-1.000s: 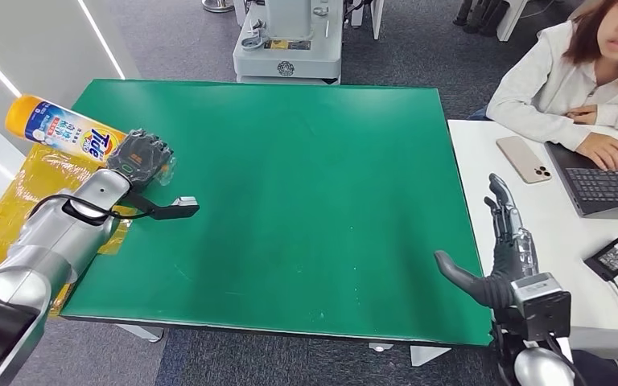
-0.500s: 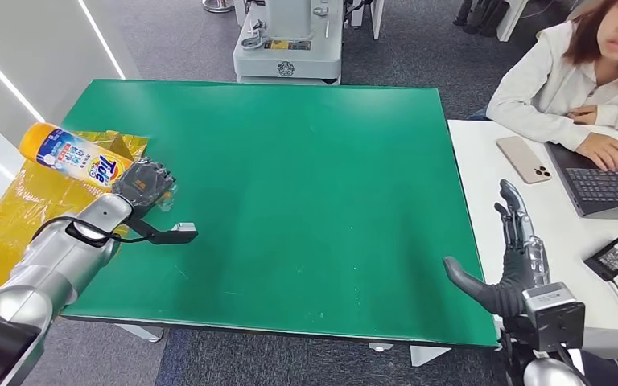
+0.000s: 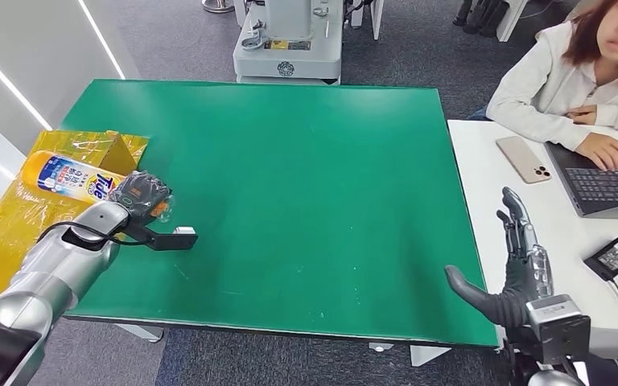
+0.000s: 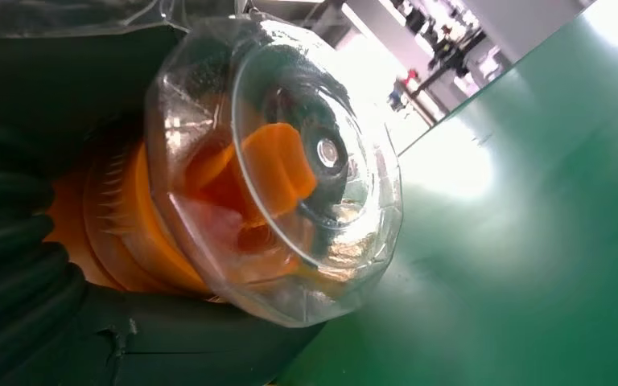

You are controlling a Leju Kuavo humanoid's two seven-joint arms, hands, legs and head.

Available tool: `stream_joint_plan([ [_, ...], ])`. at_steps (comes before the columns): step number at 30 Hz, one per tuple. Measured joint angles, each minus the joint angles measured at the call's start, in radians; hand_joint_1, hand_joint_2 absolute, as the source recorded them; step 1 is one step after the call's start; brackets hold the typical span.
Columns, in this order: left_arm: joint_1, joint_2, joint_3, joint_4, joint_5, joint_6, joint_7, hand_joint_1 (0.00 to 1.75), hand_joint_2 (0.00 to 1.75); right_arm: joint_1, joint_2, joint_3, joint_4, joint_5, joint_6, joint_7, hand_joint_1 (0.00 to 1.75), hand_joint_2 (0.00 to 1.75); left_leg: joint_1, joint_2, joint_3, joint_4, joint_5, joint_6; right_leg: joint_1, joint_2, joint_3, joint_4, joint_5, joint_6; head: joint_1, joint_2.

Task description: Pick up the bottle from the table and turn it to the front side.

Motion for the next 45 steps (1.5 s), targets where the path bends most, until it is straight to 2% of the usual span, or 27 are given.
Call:
stream_joint_plan([
  [15, -0.002, -0.015, 0.076, 0.013, 0.066, -0.030, -0.033, 1.75, 1.75, 0.008, 0.000, -0.010, -0.009, 0.015, 0.023, 0.003, 0.00, 1.75, 0.000, 0.000, 0.000, 0.000, 0.000, 0.000, 0.000, 0.000, 0.000, 0.000, 0.000, 0.000, 0.000, 0.000],
  [16, 0.000, -0.015, 0.079, 0.014, 0.066, -0.030, -0.032, 1.44, 1.75, 0.008, 0.000, -0.010, -0.009, 0.015, 0.024, 0.003, 0.00, 1.75, 0.000, 0.000, 0.000, 0.000, 0.000, 0.000, 0.000, 0.000, 0.000, 0.000, 0.000, 0.000, 0.000, 0.000],
  [19, 0.007, -0.014, 0.089, 0.018, 0.074, -0.028, -0.031, 0.14, 1.75, 0.008, 0.000, -0.009, -0.009, 0.016, 0.024, 0.004, 0.00, 1.75, 0.000, 0.000, 0.000, 0.000, 0.000, 0.000, 0.000, 0.000, 0.000, 0.000, 0.000, 0.000, 0.000, 0.000],
  [20, 0.011, -0.014, 0.093, 0.019, 0.079, -0.025, -0.031, 0.00, 1.75, 0.009, 0.000, -0.008, -0.009, 0.017, 0.024, 0.005, 0.00, 1.75, 0.000, 0.000, 0.000, 0.000, 0.000, 0.000, 0.000, 0.000, 0.000, 0.000, 0.000, 0.000, 0.000, 0.000],
  [27, 0.039, -0.002, 0.109, 0.026, 0.068, 0.010, -0.012, 0.00, 1.75, 0.008, 0.000, -0.004, -0.008, 0.034, 0.032, 0.019, 0.00, 1.75, 0.000, 0.000, 0.000, 0.000, 0.000, 0.000, 0.000, 0.000, 0.000, 0.000, 0.000, 0.000, 0.000, 0.000],
  [37, 0.057, 0.033, 0.134, 0.039, 0.084, 0.010, 0.004, 0.00, 1.75, 0.015, 0.000, 0.001, -0.008, 0.037, 0.037, 0.034, 0.00, 1.75, 0.000, 0.000, 0.000, -0.001, 0.000, 0.000, 0.000, 0.000, 0.000, 0.000, 0.000, 0.000, 0.000, 0.000],
  [45, 0.073, 0.022, 0.153, 0.041, 0.103, 0.039, -0.009, 0.00, 1.75, -0.025, -0.003, 0.004, 0.013, 0.034, 0.057, 0.047, 0.00, 1.75, 0.000, 0.000, 0.000, 0.000, 0.000, 0.000, 0.000, 0.000, 0.000, 0.000, 0.000, 0.000, 0.000, 0.000],
])
